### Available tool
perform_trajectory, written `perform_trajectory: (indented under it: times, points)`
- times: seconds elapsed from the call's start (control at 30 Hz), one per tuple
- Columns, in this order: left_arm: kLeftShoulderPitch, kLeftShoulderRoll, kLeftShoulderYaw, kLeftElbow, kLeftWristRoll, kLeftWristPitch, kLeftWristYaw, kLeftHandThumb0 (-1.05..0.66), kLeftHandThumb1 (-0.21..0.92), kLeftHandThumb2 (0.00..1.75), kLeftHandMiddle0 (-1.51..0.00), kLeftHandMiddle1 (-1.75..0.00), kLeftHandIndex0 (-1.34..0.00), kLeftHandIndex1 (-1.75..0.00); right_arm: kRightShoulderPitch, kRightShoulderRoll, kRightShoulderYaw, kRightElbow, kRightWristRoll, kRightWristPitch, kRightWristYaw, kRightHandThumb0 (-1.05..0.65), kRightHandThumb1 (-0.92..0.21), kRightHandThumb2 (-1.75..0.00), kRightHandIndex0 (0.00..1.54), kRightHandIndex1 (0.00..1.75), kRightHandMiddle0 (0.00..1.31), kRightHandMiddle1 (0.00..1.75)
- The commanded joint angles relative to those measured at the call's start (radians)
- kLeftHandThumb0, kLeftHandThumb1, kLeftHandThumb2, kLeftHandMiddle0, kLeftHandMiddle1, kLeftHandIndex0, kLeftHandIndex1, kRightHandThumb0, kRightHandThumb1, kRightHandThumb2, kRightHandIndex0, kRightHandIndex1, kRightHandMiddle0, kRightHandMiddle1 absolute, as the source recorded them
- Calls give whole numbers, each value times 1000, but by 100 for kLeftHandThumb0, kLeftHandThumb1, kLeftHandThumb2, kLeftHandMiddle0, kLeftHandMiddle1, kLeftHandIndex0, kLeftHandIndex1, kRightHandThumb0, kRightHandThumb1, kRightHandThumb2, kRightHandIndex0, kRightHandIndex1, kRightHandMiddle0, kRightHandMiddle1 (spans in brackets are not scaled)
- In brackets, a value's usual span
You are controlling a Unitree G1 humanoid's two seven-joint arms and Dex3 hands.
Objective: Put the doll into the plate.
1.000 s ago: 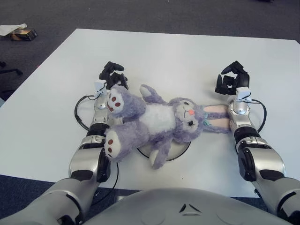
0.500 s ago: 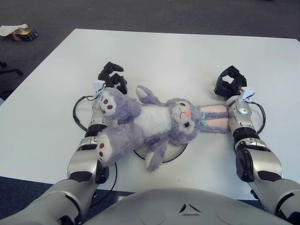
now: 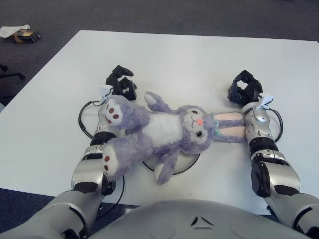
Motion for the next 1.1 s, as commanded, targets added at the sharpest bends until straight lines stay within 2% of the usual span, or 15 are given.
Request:
perform_trajectory:
  times: [0.0,0.43,1.07]
  points:
    - [75,-17,-9,48,4,56,-11,-1,14,153,-63,-175,-62,-175,73,42,3,31,2,81,-19,-50,-29,-136,134,175,64,175]
    - [79,-9,-21,45,14,52,3,-1,16,151,-62,-175,-61,-175,95,51,28,-11,-51,90,-111,-50,-29,-136,133,175,64,175]
    - [80,-9,-19,40,14,70,7,-1,15,152,-63,-175,-62,-175,109,42,65,-23,-115,93,-166,-49,-31,-133,133,175,62,175]
